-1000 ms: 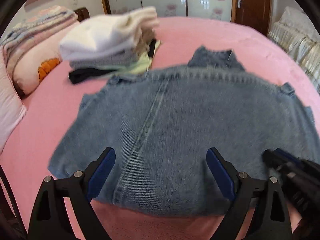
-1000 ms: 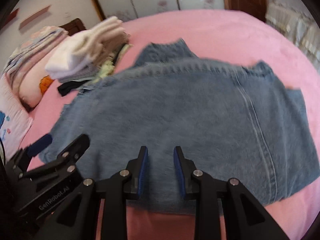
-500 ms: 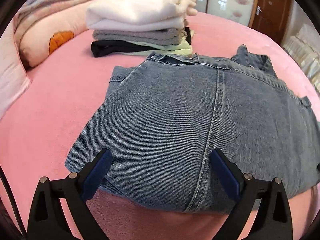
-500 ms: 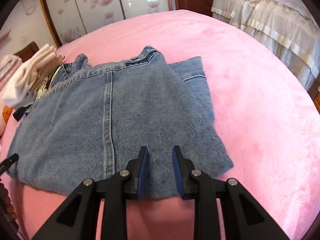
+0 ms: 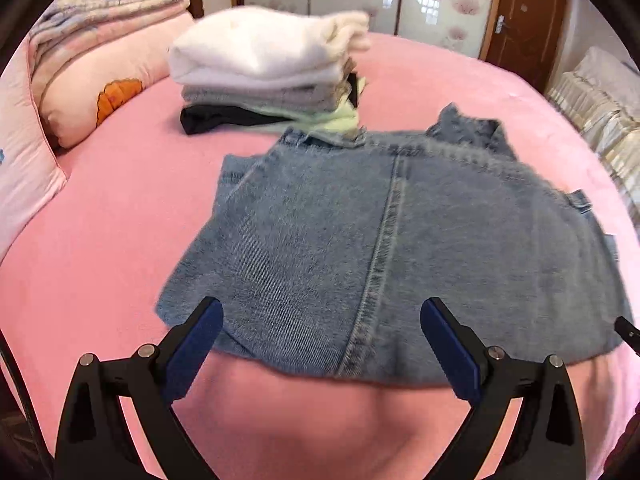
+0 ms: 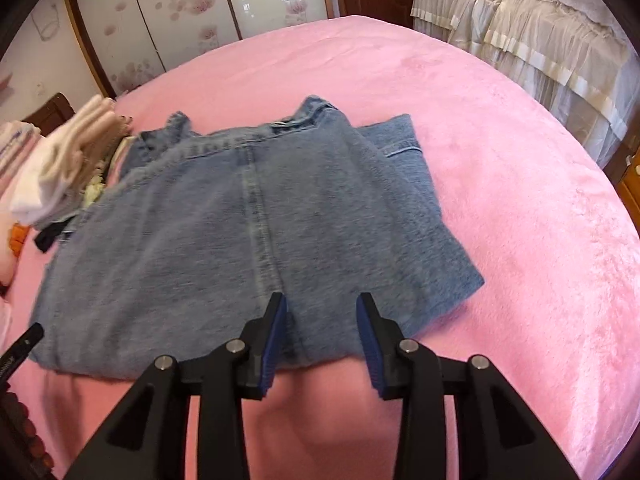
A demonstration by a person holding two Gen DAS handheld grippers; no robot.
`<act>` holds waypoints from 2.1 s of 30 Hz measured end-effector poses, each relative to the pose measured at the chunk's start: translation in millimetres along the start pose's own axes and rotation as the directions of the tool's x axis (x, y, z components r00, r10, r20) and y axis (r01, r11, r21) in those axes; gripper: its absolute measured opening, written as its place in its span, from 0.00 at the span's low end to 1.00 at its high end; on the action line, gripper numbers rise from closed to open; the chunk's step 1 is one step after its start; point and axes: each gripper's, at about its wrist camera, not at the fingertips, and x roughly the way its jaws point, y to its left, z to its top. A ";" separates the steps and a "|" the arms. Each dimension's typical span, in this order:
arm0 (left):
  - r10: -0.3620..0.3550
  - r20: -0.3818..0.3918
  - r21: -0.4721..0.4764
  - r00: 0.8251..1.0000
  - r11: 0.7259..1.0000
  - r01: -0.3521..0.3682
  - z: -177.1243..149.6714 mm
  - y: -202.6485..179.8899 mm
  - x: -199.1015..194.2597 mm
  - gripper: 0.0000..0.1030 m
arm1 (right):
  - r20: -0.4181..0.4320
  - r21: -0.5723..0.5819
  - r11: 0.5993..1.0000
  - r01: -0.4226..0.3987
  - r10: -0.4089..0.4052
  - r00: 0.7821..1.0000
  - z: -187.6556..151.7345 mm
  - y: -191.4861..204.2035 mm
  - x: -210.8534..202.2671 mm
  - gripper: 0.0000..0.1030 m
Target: Fold large clothes
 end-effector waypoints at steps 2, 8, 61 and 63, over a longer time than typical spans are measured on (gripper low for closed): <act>-0.011 0.019 0.010 1.000 1.000 0.011 1.2 0.2 -17.4 0.96 | 0.012 -0.015 1.000 -0.014 0.014 1.000 -3.2 10.3 -16.4 0.35; -0.060 0.042 0.023 0.997 0.998 0.059 -1.8 6.1 -59.5 0.96 | 0.048 -0.085 0.994 -0.066 0.070 0.996 -11.7 49.4 -60.0 0.35; -0.230 0.358 -0.124 0.905 0.949 0.290 41.3 -11.6 -42.3 0.16 | -0.003 -0.372 0.912 -0.173 0.185 0.983 -18.6 162.8 68.8 0.26; -0.284 0.383 -0.041 0.879 0.945 0.323 49.5 -46.2 -58.2 0.12 | -0.017 -0.344 0.915 -0.212 0.220 0.975 -16.4 156.3 68.4 0.26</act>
